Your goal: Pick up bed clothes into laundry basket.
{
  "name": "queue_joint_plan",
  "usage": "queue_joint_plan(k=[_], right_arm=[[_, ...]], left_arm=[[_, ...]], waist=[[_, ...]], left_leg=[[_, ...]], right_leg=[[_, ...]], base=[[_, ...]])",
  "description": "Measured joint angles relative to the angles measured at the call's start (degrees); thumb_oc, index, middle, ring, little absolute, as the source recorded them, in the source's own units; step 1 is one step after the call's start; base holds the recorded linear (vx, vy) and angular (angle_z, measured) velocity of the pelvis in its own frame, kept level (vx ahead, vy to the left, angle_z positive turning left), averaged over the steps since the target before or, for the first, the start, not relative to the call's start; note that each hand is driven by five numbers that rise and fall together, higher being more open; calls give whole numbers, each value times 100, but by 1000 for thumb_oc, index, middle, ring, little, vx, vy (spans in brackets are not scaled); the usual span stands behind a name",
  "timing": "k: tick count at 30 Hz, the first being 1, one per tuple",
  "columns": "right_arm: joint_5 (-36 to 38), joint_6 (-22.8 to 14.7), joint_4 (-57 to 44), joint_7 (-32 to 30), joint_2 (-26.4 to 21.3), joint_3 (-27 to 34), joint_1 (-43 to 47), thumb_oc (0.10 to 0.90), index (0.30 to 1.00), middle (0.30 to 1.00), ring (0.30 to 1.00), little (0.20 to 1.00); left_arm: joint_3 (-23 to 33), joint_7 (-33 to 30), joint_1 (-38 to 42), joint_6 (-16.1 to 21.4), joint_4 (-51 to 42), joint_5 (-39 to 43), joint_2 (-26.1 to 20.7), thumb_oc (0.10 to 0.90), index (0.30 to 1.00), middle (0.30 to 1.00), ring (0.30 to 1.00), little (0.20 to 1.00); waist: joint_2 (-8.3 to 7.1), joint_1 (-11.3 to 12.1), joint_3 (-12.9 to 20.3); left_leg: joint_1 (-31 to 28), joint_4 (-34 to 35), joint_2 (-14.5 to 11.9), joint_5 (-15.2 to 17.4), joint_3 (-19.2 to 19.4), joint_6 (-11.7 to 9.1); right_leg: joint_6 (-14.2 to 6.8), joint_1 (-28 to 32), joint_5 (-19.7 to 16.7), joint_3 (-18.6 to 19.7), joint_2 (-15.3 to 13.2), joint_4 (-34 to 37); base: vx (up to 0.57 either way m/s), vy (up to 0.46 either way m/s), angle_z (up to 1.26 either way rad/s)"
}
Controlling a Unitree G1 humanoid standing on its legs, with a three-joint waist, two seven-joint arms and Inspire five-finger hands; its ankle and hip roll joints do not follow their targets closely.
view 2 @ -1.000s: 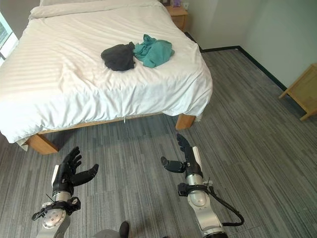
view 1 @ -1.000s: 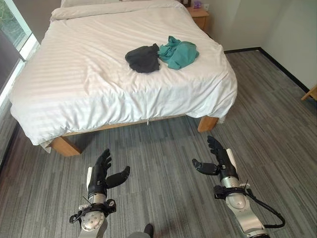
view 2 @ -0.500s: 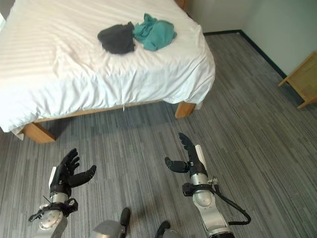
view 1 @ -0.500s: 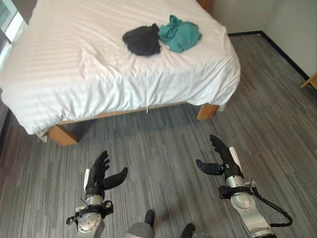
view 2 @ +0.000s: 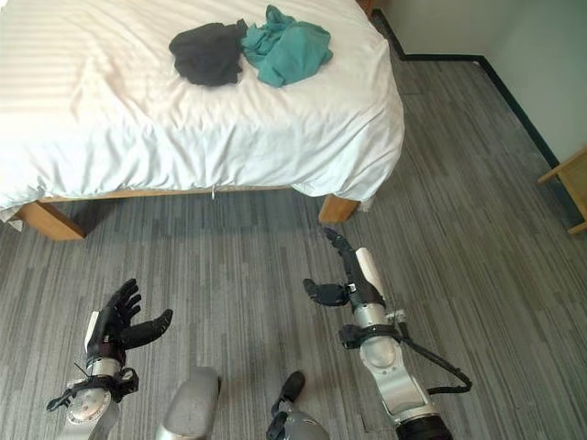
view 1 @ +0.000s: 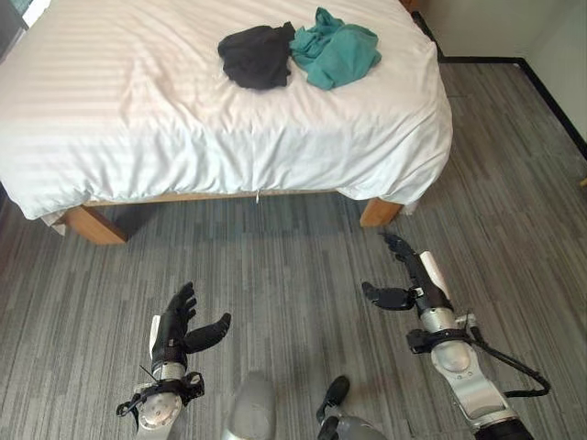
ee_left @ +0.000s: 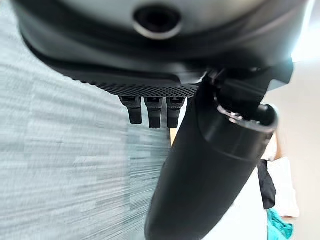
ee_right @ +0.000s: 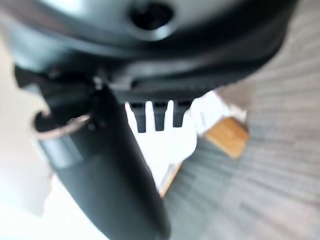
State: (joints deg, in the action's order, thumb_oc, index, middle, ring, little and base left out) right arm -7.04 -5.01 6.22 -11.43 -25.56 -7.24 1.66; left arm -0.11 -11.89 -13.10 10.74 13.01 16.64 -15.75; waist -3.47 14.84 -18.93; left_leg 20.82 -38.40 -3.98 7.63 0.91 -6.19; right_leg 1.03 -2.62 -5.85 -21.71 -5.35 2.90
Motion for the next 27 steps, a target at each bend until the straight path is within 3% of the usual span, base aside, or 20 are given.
queue_joint_plan(k=[2, 3, 4, 6, 7, 8, 9, 10, 11, 12, 14, 15, 16, 18, 20, 22, 24, 27], right_arm=[[0, 59, 7, -28, -20, 49, -4, 800, 900, 900, 900, 900], [-11, 65, 60, -46, -19, 29, 12, 800, 900, 900, 900, 900], [-16, 66, 132, -70, -14, -35, 66, 800, 900, 900, 900, 900], [-67, 82, 311, -103, 54, -67, 132, 800, 900, 900, 900, 900], [-88, 78, 376, -115, 59, -76, 138, 800, 900, 900, 900, 900], [-91, 86, 440, -126, 62, -107, 134, 800, 900, 900, 900, 900], [-109, 91, 436, -130, 83, -95, 83, 800, 900, 900, 900, 900], [-109, 125, 424, -131, 147, -127, 68, 800, 900, 900, 900, 900], [-159, 122, 386, -122, 212, -143, 72, 800, 900, 900, 900, 900], [-190, 113, 351, -124, 236, -116, 23, 800, 900, 900, 900, 900], [-315, 128, 283, -114, 331, -3, 11, 800, 900, 900, 900, 900], [-358, 189, 141, -126, 539, 46, 29, 800, 900, 900, 900, 900], [-369, 193, 9, -115, 630, 27, 8, 800, 900, 900, 900, 900], [-401, 177, -272, -126, 675, 46, -38, 800, 900, 900, 900, 900], [-421, 164, -327, -144, 677, 150, -4, 800, 900, 900, 900, 900], [-455, 162, -511, -144, 669, 230, 29, 800, 900, 900, 900, 900], [-524, 146, -745, -153, 669, 321, -103, 800, 900, 900, 900, 900], [-531, 122, -767, -204, 662, 331, -221, 800, 900, 900, 900, 900]], left_arm=[[6, -1, 95, 0, -5, 27, 11, 800, 900, 900, 900, 900], [8, 1, 209, -2, 33, 20, 10, 800, 900, 900, 900, 900], [34, -6, 282, -3, 48, 21, 9, 800, 900, 900, 900, 900], [12, -15, 421, -28, 81, 16, -22, 800, 900, 900, 900, 900], [-5, -16, 507, -41, 156, 10, -33, 800, 900, 900, 900, 900], [-5, -20, 523, -74, 239, 9, -39, 800, 900, 900, 900, 900], [-37, -33, 520, -128, 270, 9, -78, 800, 900, 900, 900, 900], [-40, -26, 487, -210, 285, 8, -176, 800, 900, 900, 900, 900], [-41, -24, 610, -239, 277, 5, -310, 800, 900, 900, 900, 900], [-33, -21, 738, -251, 277, 3, -383, 800, 900, 900, 900, 900], [15, -17, 913, -248, 243, -8, -465, 800, 900, 900, 900, 900], [85, -19, 876, -246, 206, -40, -590, 800, 900, 900, 900, 900], [137, -23, 820, -247, 190, -109, -699, 800, 900, 900, 900, 900], [283, -15, 607, -247, 0, -122, -896, 800, 900, 900, 900, 900], [351, -24, 594, -243, -76, -130, -957, 800, 900, 900, 900, 900], [409, -24, 549, -256, -44, -186, -956, 800, 900, 900, 900, 900], [280, 9, 371, -265, -44, -250, -938, 800, 900, 900, 900, 900], [186, 218, 259, -268, -44, -327, -966, 800, 900, 900, 900, 900]], waist=[[-8, 2, 0], [-5, 18, 3], [5, 70, 7], [30, 233, 21], [32, 284, 21], [58, 342, 40], [31, 300, 55], [-111, 319, 90], [-331, 281, 111], [-424, 190, 122], [-453, 183, 116], [-434, 191, 115], [-439, 178, 111], [-424, 106, 119], [-386, -26, 111], [-291, -159, 70], [-297, -305, 77], [-369, -410, 152]], left_leg=[[42, 926, -44, -129, 375, 100], [36, 1762, -246, -318, 693, 144], [-47, 2391, -455, -544, 823, 113], [-107, 3251, -872, -1011, 779, -66], [-116, 3531, -1052, -1154, 750, -238], [-232, 3775, -1148, -1241, 730, -279], [-289, 3715, -1192, -1654, 816, -194], [-364, 3651, -979, -2091, 926, 99], [-373, 3604, -729, -2152, 1023, 302], [-389, 3586, -509, -2050, 1018, 427], [-533, 3516, -314, -1838, 1032, 603], [-827, 3533, -253, -1773, 1068, 722], [-1075, 3516, -236, -1599, 1145, 807], [-1502, 3528, -242, -1378, 1135, 900], [-1718, 3560, -352, -1198, 1002, 1058], [-1940, 3704, -441, -1138, 898, 1071], [-2242, 3923, -400, -1190, 885, 999], [-2420, 4058, -331, -1187, 764, 905]], right_leg=[[-13, 184, 39, -149, 40, 123], [-195, 367, 192, -181, 100, 220], [-191, 471, 184, -214, 167, 218], [-361, 748, 336, -143, 274, 224], [-473, 911, 420, -117, 267, 225], [-601, 1121, 513, -151, 209, 217], [-777, 1334, 656, -140, 31, 189], [-922, 1394, 734, -162, -207, 126], [-848, 1370, 644, -194, -456, 5], [-777, 1366, 539, -308, -675, -166], [-913, 1326, 221, -314, -945, -613], [-915, 1301, 38, -381, -1155, -1150], [-1080, 1256, -267, -393, -1299, -1511], [-1057, 1343, -853, -727, -1530, -2201], [-1239, 1168, -599, -739, -1394, -2688], [-1522, 868, 53, -598, -1126, -2784], [-1439, 670, 355, -651, -964, -2372], [-1403, 469, 319, -598, -885, -1580]], base=[[424, 345, 27], [560, 447, 23], [495, 473, 18], [238, 350, -10], [264, 499, -21], [165, 354, -12], [324, 669, -8], [289, 496, -3], [289, 499, 23], [221, 338, 34], [151, 487, 34], [197, 644, 1], [232, 599, -12], [197, 384, -2], [182, 303, 16], [163, 162, 16], [159, 19, 22], [157, -43, 31]])
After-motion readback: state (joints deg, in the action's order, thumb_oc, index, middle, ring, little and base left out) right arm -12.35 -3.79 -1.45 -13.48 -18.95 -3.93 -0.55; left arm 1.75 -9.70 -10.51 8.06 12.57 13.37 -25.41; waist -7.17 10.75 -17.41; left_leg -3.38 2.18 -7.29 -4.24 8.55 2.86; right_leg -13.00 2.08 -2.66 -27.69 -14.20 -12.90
